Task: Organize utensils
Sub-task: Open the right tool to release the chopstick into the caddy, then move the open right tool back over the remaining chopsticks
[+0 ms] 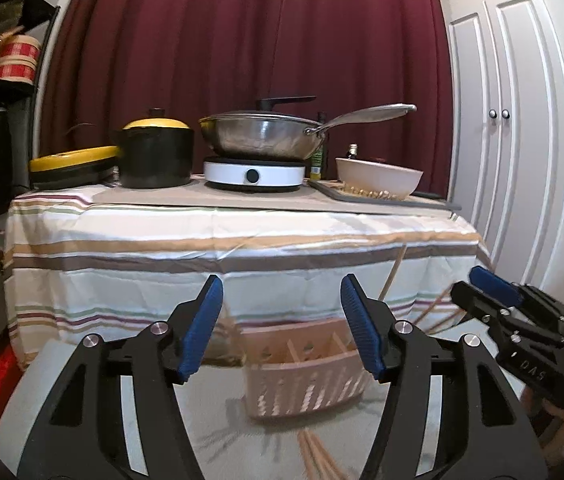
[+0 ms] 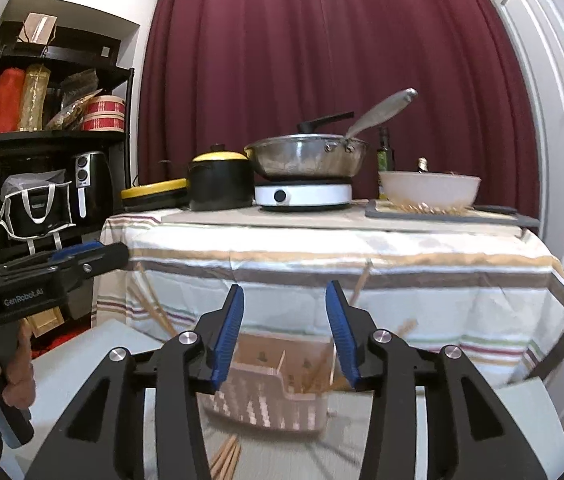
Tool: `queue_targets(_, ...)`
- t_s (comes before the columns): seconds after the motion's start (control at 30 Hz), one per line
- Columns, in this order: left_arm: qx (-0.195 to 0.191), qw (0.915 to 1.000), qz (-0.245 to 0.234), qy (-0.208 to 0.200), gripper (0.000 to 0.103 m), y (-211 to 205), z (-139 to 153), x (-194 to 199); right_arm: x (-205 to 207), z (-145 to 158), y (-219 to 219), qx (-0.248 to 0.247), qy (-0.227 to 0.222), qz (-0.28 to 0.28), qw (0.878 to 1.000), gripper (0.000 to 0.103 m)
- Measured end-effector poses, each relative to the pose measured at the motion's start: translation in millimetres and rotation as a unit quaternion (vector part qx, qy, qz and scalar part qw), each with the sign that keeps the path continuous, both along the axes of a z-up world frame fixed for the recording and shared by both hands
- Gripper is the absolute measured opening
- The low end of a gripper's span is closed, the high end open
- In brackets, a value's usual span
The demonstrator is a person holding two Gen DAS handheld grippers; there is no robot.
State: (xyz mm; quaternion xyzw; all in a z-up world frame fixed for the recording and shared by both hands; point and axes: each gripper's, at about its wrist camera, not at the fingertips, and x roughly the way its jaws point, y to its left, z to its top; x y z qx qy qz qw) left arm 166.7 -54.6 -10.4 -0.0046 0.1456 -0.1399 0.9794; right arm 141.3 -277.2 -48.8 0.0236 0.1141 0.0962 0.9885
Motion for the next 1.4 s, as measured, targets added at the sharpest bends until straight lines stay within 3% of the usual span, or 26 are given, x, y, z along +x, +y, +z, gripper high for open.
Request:
queue_targets(0.33, -0.003, 0.9978, 0.042, 0.05, 0.06, 30.3, -41.0, -44.1, -46.6, -41.8, -5.9, 0.007, 0.052, -0.028, 0.998, 0.043)
queue_targets(0.63, 0.009, 0.9951, 0.07, 0.069, 0.06, 41.9, -72.7, -83.6, -79.5, -69.8, 0.0, -0.004, 0.077, -0.042, 0.996, 0.043)
queue_targets(1.4, 0.043, 0.9839, 0.082, 0.153, 0.059, 43.2, -168.9, -138.0, -136.6, -155.7, 40.3, -0.029, 0.155, -0.01, 0.987, 0.043)
